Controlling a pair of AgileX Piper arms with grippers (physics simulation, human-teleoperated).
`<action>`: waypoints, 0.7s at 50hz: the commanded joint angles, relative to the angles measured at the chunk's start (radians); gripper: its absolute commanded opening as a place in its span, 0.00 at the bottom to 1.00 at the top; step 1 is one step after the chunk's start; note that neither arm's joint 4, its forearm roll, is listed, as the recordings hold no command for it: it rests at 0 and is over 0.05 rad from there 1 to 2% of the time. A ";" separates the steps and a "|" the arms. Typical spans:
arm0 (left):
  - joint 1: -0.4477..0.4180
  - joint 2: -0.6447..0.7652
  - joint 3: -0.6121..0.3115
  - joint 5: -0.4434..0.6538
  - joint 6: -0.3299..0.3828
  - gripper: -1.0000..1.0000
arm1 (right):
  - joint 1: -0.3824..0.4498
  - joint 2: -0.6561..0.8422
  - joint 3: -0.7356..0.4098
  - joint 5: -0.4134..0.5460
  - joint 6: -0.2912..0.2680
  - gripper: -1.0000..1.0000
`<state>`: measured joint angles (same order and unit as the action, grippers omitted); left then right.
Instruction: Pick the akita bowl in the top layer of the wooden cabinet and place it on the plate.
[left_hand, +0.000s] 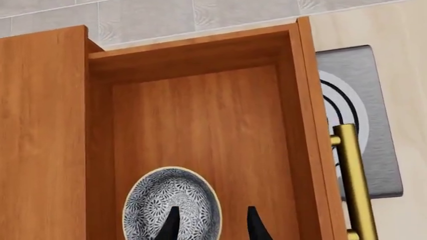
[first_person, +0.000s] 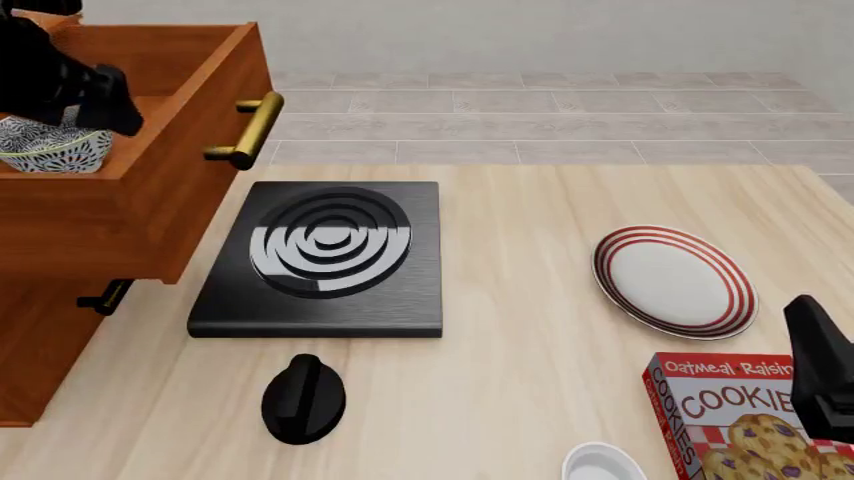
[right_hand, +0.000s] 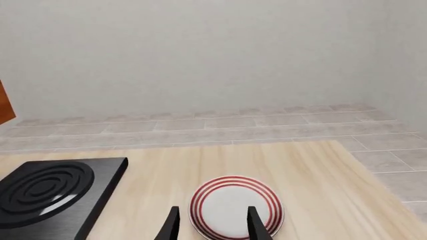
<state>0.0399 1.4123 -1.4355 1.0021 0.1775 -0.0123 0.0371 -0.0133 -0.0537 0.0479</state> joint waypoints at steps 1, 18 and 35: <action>-0.004 0.005 0.043 -0.032 -0.013 1.00 | 0.001 0.014 -0.001 -0.013 -0.005 1.00; -0.008 0.009 0.090 -0.063 -0.020 1.00 | 0.002 0.002 -0.001 0.000 -0.006 1.00; -0.005 0.010 0.127 -0.090 -0.030 1.00 | 0.002 0.021 0.000 -0.018 -0.005 1.00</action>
<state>0.0361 1.4220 -1.3259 0.9242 0.1565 -0.0107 0.0508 -0.0137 -0.0651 0.0430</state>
